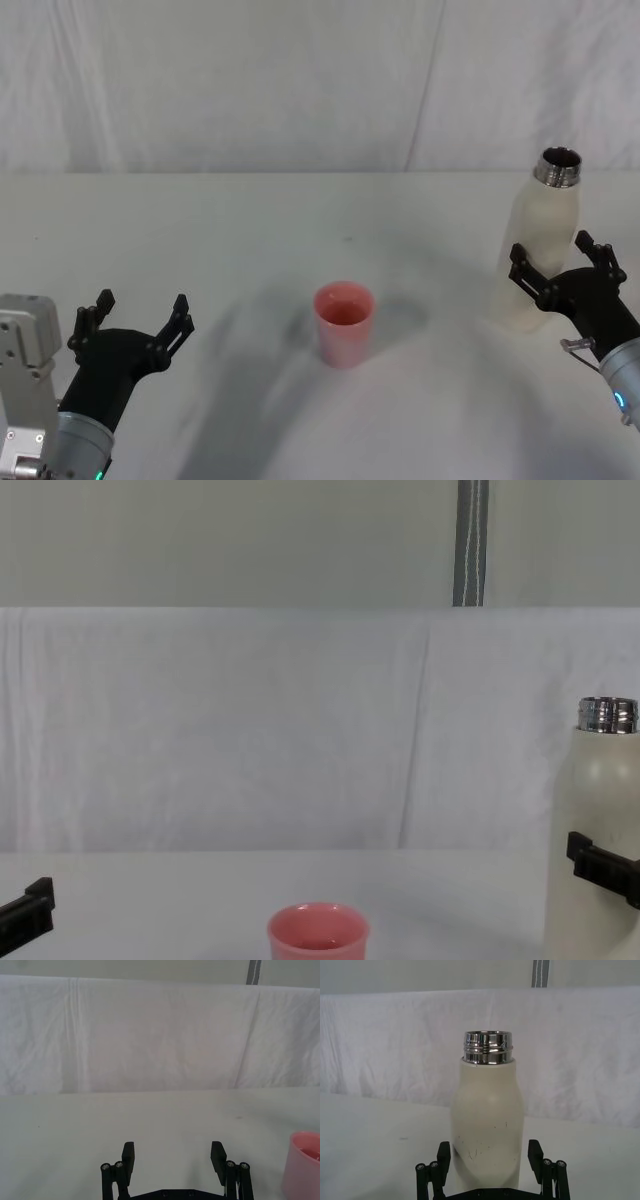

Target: Grasp the thermos with one hand and pour water into the cup lid.

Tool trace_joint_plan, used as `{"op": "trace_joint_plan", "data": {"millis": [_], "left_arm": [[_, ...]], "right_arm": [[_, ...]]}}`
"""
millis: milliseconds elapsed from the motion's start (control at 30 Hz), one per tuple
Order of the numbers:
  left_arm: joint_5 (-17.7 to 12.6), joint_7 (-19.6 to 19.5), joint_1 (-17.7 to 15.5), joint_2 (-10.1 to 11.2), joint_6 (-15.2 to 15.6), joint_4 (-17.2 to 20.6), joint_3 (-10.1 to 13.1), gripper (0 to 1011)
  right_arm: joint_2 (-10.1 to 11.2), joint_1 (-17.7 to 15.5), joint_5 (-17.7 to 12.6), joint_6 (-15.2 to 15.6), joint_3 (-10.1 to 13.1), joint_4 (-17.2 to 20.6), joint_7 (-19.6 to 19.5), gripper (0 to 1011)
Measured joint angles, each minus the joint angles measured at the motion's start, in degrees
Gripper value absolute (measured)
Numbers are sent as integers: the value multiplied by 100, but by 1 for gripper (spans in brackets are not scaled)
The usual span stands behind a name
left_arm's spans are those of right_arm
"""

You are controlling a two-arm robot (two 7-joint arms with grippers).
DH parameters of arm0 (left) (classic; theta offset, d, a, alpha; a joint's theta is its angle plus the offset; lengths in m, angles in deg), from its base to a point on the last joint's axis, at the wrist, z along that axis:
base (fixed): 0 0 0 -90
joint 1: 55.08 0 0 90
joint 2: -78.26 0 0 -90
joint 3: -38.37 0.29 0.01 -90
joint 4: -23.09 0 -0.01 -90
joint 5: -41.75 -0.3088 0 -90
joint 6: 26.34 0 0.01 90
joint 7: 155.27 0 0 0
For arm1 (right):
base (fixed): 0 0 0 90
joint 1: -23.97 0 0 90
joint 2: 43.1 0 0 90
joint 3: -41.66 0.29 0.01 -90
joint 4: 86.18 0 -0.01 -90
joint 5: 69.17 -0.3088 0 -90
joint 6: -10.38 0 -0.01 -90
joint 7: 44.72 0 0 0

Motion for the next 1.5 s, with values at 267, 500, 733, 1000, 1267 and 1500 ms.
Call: {"op": "trace_joint_plan", "data": {"millis": [267,500,733,1000,1267,1500], "left_arm": [[0,0,0,0,0,0,0,1001],[0,0,0,0,0,0,0,1001],[0,0,0,-1,0,0,0,1001],[0,0,0,0,0,0,0,1001],[0,0,0,0,0,0,0,1001],[0,0,0,0,0,0,0,1001]], "right_arm": [[56,-153,-3,38,31,177,-5,1001],[138,-339,-60,82,91,338,27,1001],[264,-505,-149,105,125,493,155,1001],[361,-637,-287,-43,120,505,330,1001],[466,-743,-333,-183,5,507,478,1001],[544,-861,-307,-232,-86,617,518,1001]]}}
